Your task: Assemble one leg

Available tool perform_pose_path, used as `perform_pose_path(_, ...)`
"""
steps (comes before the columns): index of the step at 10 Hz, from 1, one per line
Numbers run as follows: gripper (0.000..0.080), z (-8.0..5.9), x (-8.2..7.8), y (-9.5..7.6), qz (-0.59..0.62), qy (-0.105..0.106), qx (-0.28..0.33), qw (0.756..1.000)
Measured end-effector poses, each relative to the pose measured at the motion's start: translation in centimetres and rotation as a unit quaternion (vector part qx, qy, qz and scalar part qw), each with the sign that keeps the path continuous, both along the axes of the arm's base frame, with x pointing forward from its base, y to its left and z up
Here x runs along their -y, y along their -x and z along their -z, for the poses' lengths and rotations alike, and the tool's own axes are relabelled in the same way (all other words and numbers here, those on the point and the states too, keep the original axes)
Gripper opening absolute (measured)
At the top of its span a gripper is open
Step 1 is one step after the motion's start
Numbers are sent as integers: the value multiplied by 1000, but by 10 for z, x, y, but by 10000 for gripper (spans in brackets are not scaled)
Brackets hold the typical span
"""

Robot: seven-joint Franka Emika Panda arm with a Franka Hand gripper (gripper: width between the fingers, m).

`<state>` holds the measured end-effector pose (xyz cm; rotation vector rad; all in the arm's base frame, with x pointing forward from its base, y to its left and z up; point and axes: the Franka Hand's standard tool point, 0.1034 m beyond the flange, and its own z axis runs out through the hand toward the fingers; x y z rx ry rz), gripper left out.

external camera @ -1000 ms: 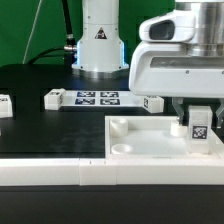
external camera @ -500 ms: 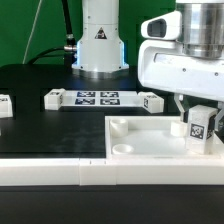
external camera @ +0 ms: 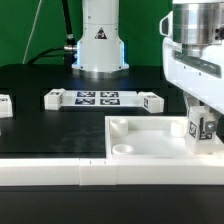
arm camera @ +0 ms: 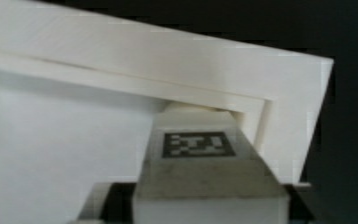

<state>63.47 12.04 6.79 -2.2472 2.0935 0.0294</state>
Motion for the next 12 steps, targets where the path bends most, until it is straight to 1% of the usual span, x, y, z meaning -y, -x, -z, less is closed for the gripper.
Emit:
perform_pose_path(1, 291, 0, 1, 0, 64, -6, -4, 998)
perform_pose_path(3, 291, 0, 1, -1, 172, -11, -10, 985)
perform_pose_path(6, 291, -1, 3, -2, 194, -13, -10, 981)
perform_pose_path(7, 291, 0, 2, -1, 174, -14, -9, 985)
perform_pose_path(8, 466, 0, 2, -1, 164, -14, -9, 986)
perform_pose_path(9, 584, 0, 1, -1, 161, -15, -9, 987)
perform_pose_path(10, 584, 1, 2, -1, 125, -15, -7, 992)
perform_pose_path(11, 638, 1, 2, -1, 85, -13, -4, 996)
perform_pose_path(12, 646, 1, 2, -1, 58, -12, -2, 998)
